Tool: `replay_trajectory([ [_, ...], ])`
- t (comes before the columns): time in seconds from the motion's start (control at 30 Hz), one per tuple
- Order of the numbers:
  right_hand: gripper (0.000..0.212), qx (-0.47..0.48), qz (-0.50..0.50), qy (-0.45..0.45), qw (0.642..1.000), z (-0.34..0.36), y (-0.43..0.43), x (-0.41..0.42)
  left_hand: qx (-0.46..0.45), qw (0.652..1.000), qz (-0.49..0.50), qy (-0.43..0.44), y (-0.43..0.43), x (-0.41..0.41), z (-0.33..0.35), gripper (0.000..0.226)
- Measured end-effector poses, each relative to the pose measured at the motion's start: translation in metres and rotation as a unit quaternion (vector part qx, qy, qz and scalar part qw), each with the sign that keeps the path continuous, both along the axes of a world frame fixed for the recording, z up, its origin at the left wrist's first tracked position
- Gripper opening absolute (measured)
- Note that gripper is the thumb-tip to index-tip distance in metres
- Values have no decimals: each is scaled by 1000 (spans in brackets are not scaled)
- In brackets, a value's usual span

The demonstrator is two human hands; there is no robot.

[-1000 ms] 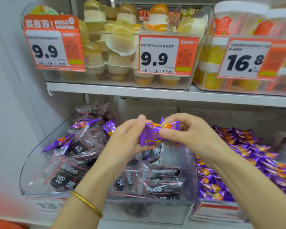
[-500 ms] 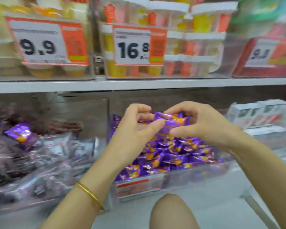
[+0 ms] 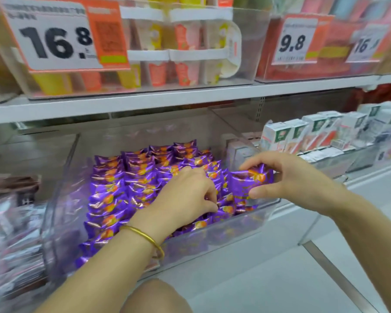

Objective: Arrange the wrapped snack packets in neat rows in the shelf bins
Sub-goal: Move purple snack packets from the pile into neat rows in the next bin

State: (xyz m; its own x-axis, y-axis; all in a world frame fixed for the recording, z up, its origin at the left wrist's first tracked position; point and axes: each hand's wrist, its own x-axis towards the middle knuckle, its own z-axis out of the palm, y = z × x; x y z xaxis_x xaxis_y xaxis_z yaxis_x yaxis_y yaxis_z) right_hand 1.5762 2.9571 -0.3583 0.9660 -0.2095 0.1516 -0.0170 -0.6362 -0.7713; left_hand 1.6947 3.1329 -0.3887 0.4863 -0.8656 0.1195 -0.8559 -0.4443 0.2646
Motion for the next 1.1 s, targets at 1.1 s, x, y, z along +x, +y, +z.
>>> replay_trajectory([
  [1.1, 29, 53, 96, 32, 993, -36, 3, 2, 8, 999, 17, 26, -2, 1, 1, 21],
])
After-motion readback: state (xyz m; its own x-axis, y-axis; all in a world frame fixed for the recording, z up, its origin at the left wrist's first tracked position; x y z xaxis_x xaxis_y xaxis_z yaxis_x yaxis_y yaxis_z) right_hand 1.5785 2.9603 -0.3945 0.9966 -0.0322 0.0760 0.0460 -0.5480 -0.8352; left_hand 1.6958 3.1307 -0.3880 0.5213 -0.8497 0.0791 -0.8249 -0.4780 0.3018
